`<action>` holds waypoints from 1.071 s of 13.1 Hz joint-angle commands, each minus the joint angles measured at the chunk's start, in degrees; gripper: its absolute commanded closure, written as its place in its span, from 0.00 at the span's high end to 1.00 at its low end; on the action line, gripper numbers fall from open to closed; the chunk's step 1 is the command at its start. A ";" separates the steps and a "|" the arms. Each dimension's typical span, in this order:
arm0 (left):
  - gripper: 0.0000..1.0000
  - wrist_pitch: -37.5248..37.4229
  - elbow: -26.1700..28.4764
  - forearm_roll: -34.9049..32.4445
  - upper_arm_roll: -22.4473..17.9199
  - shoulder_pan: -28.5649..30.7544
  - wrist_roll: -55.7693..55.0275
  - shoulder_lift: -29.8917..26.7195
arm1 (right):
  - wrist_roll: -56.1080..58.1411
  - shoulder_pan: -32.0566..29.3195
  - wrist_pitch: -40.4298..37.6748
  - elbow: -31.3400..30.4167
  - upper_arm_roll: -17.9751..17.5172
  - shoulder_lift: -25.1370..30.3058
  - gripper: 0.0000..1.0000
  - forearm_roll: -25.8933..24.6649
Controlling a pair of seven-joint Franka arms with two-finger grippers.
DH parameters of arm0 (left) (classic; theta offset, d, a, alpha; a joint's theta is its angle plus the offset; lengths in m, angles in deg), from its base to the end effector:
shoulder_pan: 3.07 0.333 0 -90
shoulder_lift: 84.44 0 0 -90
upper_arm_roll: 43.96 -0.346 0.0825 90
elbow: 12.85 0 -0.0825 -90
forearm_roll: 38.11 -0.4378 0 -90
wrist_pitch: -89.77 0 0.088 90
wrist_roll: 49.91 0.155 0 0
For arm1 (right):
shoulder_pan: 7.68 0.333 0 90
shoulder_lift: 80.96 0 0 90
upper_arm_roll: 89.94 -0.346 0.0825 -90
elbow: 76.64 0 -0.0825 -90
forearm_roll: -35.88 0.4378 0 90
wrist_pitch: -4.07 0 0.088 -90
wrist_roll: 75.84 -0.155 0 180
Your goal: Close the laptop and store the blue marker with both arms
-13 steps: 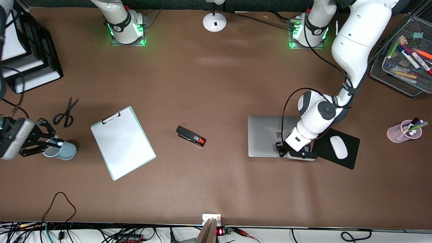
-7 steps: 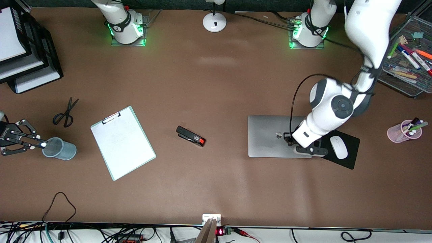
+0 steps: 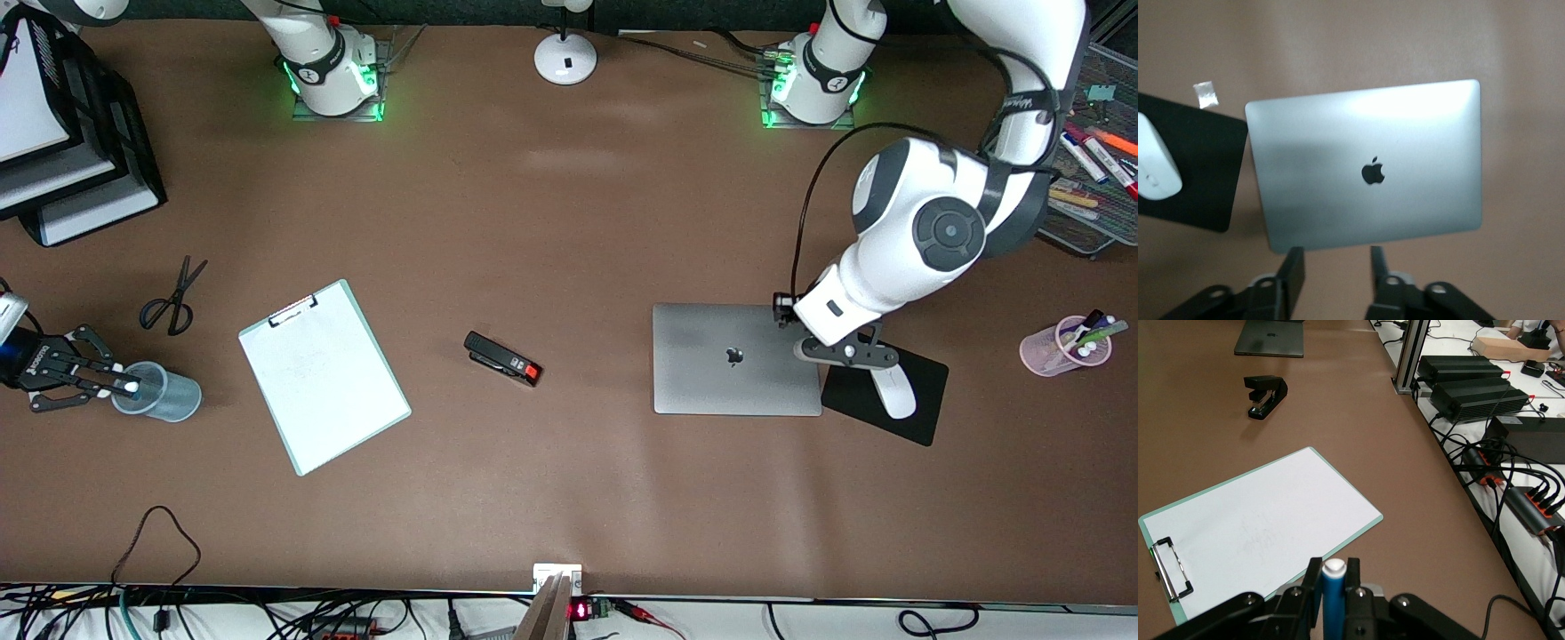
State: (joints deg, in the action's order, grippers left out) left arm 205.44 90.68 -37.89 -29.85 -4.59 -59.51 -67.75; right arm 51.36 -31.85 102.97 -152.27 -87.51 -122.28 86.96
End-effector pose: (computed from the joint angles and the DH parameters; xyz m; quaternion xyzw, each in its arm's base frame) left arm 0.6505 -0.1752 0.3358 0.9975 -0.0479 -0.0426 0.0283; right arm 0.7456 -0.2443 0.2824 -0.6732 -0.6076 -0.3546 0.2279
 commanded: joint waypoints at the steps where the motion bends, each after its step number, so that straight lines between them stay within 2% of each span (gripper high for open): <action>1: 1.00 -3.25 1.15 -1.27 -0.23 0.20 1.43 -2.88 | 2.18 -1.31 -0.64 1.10 -0.67 -1.39 0.00 2.18; 5: 1.00 -9.74 -0.78 -1.27 -0.23 0.29 1.78 -6.92 | 2.10 -2.64 -1.08 1.19 -0.58 -2.10 0.00 2.71; 7: 1.00 -14.49 -3.50 -1.27 -0.23 0.38 2.22 -8.68 | 1.57 -2.81 -1.25 1.10 -0.58 -2.10 0.04 2.80; 8: 1.00 -17.64 -5.86 -1.27 -0.32 0.72 3.35 -9.13 | 1.31 -2.90 -1.26 1.01 -0.50 -2.01 0.19 2.63; 9: 1.00 -21.77 -8.93 -1.27 -0.32 1.77 4.84 -9.39 | 0.00 -3.08 -1.34 0.75 -0.41 -2.01 0.83 2.28; 10: 1.00 -25.37 -11.83 -1.27 -0.23 3.09 5.99 -9.48 | -3.32 -3.51 -1.87 0.31 -0.41 -2.19 1.00 2.01; 12: 1.00 -28.13 -13.70 -1.27 -0.23 5.02 9.50 -11.05 | -10.18 -3.52 -2.05 0.13 -0.41 -1.93 1.00 -1.05; 14: 1.00 -27.87 -12.75 -1.27 -0.66 6.09 12.40 -13.51 | -15.37 -3.26 -2.05 0.40 -0.41 -1.49 1.00 -3.60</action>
State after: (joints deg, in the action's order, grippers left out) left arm 178.62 77.72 -37.91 -30.55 0.67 -50.43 -79.12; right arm 40.82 -34.76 101.95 -152.46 -87.47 -124.19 85.56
